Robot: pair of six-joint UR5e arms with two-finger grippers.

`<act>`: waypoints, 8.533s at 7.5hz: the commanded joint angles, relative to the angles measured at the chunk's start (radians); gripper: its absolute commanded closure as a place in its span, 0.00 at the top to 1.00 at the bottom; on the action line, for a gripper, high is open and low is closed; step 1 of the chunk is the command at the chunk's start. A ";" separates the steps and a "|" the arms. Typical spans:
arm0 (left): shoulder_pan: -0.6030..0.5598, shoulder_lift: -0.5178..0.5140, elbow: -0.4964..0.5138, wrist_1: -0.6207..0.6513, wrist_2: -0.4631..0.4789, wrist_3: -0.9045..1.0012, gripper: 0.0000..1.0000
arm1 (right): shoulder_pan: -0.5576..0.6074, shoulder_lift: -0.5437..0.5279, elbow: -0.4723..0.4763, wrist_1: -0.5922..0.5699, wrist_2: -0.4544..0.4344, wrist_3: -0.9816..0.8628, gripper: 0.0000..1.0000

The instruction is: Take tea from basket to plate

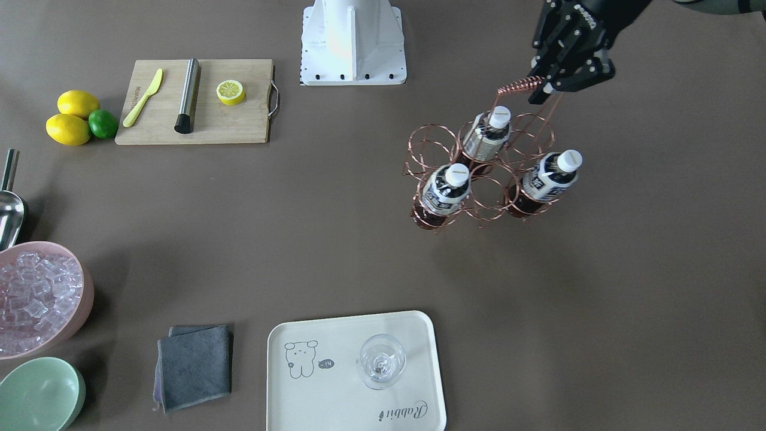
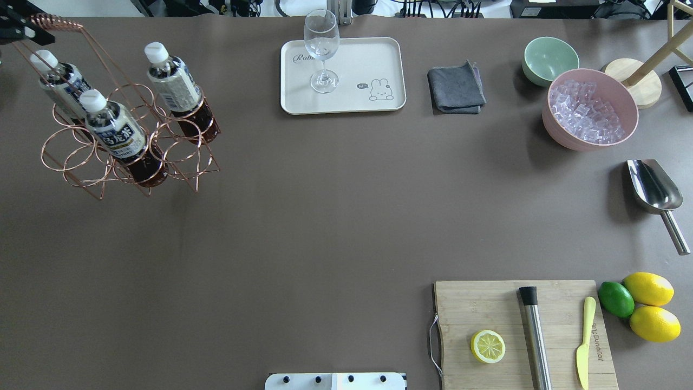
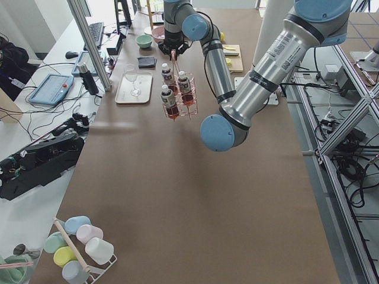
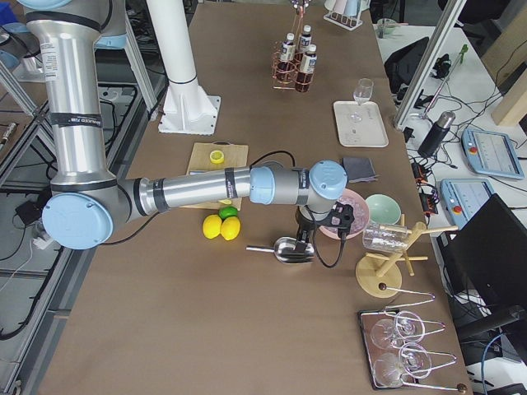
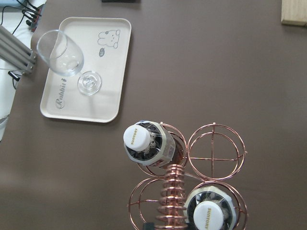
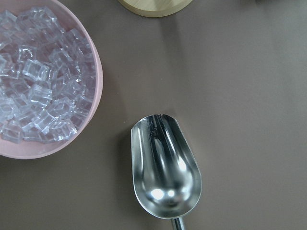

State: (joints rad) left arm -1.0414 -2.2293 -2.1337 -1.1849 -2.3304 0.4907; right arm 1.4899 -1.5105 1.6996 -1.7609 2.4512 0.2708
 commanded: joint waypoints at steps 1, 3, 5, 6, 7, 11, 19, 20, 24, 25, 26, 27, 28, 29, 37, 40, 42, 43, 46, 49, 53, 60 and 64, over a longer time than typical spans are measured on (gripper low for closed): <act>0.206 -0.126 0.026 -0.002 0.101 -0.159 0.00 | -0.078 0.009 0.044 0.001 0.014 0.192 1.00; 0.295 -0.188 0.090 -0.072 0.106 -0.229 0.00 | -0.172 0.047 0.057 0.001 0.003 0.357 1.00; 0.343 -0.187 0.115 -0.113 0.149 -0.238 0.00 | -0.247 0.093 0.048 0.000 -0.009 0.529 1.00; 0.353 -0.184 0.118 -0.128 0.149 -0.238 0.00 | -0.266 0.125 0.042 -0.005 -0.009 0.575 1.00; 0.366 -0.184 0.135 -0.151 0.149 -0.238 0.00 | -0.290 0.154 0.035 -0.006 -0.008 0.646 1.00; 0.440 -0.191 0.210 -0.257 0.201 -0.288 0.00 | -0.403 0.232 0.023 -0.008 -0.008 0.784 1.00; 0.423 -0.154 0.124 -0.248 0.195 -0.290 0.00 | -0.569 0.553 -0.003 -0.008 0.186 1.176 0.99; 0.426 -0.154 0.126 -0.248 0.197 -0.290 0.00 | -0.585 0.608 -0.043 -0.006 0.210 1.200 0.98; 0.426 -0.162 0.127 -0.248 0.195 -0.293 0.00 | -0.675 0.687 -0.080 0.000 0.198 1.260 0.89; 0.428 -0.162 0.129 -0.248 0.195 -0.302 0.00 | -0.681 0.687 -0.080 0.000 0.190 1.260 0.89; 0.428 -0.161 0.127 -0.249 0.195 -0.302 0.00 | -0.688 0.685 -0.080 0.000 0.186 1.260 0.85; 0.426 -0.162 0.126 -0.248 0.194 -0.302 0.00 | -0.700 0.685 -0.080 0.000 0.183 1.260 0.74; 0.426 -0.161 0.126 -0.248 0.194 -0.303 0.00 | -0.706 0.688 -0.080 0.000 0.172 1.260 0.58; 0.426 -0.159 0.126 -0.248 0.194 -0.305 0.00 | -0.703 0.687 -0.080 0.000 0.173 1.260 0.29; 0.428 -0.156 0.129 -0.249 0.192 -0.311 0.00 | -0.506 0.693 0.052 -0.141 0.343 1.262 0.00; 0.429 -0.154 0.130 -0.251 0.192 -0.311 0.00 | -0.366 0.728 0.072 -0.187 0.420 1.292 0.00; 0.429 -0.158 0.132 -0.251 0.192 -0.311 0.00 | -0.324 0.786 -0.103 -0.149 0.385 1.177 0.00; 0.429 -0.159 0.132 -0.251 0.194 -0.311 0.00 | -0.295 0.841 -0.276 -0.111 0.379 1.080 0.00; 0.429 -0.158 0.130 -0.251 0.194 -0.311 0.00 | -0.280 0.934 -0.659 0.099 0.374 1.019 0.00; 0.428 -0.161 0.124 -0.249 0.195 -0.311 0.00 | -0.309 1.039 -0.920 0.318 0.292 1.015 0.00; 0.374 -0.154 0.060 -0.240 0.192 -0.334 0.00 | -0.387 1.104 -0.975 0.478 0.118 1.009 0.00; 0.053 0.026 -0.038 -0.202 0.039 -0.313 0.00 | -0.454 1.141 -0.976 0.491 0.016 0.987 0.19; -0.118 0.187 -0.019 -0.200 0.013 -0.065 0.00 | -0.473 1.150 -0.974 0.488 0.003 0.987 0.98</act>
State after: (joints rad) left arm -1.0916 -2.1139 -2.1685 -1.3860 -2.3138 0.2858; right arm 1.0238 -0.3618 0.7241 -1.2720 2.4570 1.2579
